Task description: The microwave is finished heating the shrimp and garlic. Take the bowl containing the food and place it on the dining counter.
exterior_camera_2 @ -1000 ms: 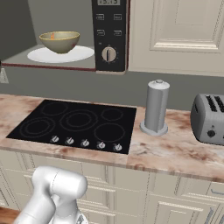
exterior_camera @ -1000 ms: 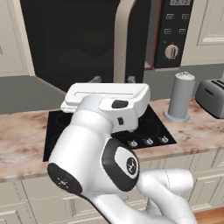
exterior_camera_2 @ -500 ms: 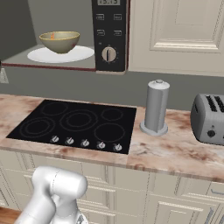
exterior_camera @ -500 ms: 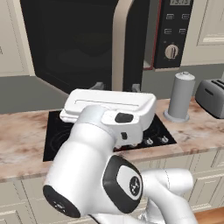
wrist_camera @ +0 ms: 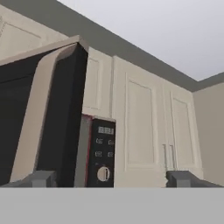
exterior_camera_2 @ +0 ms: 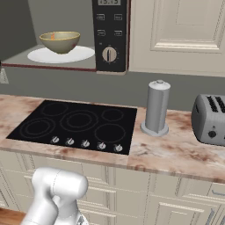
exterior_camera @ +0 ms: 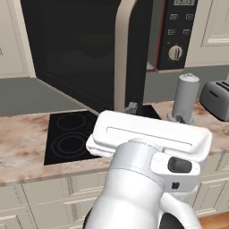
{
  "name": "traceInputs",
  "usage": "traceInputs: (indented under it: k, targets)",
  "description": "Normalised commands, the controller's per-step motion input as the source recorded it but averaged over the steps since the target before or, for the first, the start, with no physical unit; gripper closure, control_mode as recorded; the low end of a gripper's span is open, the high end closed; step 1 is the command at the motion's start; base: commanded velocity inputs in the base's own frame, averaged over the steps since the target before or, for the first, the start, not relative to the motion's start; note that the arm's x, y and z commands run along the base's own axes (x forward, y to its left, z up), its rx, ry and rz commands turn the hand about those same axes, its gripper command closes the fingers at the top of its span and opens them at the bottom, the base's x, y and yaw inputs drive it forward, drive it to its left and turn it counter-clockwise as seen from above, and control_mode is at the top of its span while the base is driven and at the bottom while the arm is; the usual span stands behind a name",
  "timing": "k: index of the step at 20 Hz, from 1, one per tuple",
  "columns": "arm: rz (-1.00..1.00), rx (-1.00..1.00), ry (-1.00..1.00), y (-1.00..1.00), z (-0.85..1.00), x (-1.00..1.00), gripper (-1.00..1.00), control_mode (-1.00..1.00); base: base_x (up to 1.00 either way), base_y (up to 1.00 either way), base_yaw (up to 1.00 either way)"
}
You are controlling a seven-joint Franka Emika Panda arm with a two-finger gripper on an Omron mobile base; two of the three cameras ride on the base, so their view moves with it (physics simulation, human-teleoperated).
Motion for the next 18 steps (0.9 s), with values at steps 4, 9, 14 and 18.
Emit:
traceInputs:
  k: [4,9,14,18]
  targets:
    - [0.12,0.31,0.0,-1.0,0.0,0.02,-1.0,-1.0,0.0,0.0,0.0]
    - [0.17,0.36,0.0,-1.0,0.02,0.14,-1.0,-1.0,0.0,0.0,0.0]
    - [0.25,0.37,0.0,-1.0,0.0,0.06,-1.0,-1.0,0.0,0.0,0.0]
    - [0.4,0.27,0.05,-0.94,0.0,0.03,-1.0,-1.0,0.0,0.0,0.0]
